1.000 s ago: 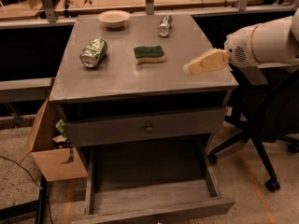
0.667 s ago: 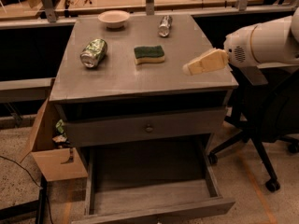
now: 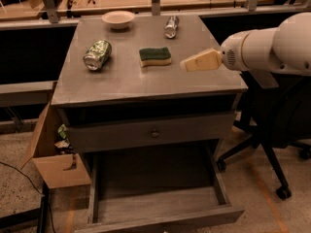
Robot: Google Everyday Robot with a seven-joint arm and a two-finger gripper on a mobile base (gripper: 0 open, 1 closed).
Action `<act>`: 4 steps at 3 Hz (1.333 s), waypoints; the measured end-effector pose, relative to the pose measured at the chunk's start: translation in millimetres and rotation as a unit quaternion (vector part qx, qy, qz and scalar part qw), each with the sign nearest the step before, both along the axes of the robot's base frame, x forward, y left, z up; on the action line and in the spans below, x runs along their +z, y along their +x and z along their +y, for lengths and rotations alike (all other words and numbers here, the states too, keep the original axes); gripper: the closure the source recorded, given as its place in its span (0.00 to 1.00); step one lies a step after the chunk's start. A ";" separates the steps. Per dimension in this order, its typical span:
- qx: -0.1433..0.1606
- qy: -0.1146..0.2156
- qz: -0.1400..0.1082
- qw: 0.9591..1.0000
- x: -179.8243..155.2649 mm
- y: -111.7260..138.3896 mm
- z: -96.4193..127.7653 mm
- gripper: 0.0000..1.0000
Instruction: Place redbull can into middle drawer
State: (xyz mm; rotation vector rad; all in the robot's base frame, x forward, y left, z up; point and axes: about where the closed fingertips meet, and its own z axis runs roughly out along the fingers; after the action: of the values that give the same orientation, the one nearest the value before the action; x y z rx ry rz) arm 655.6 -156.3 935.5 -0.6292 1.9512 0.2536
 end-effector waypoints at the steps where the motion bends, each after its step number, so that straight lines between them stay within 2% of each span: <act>1: -0.057 0.028 -0.028 0.998 -7.1 40.0 -3.3 0.00; 2: -0.096 0.060 -0.077 0.991 0.6 85.7 -5.1 0.00; 3: -0.121 0.075 -0.128 0.981 10.5 135.5 -6.5 0.00; 4: -0.126 0.082 -0.142 0.978 -1.1 182.6 -1.3 0.00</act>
Offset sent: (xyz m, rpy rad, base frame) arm 0.1455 -0.0143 0.0233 0.2138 -0.3330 -0.3155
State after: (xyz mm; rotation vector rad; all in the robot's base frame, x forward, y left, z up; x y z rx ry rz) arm 838.2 -157.6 934.5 -0.2878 1.6920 0.1532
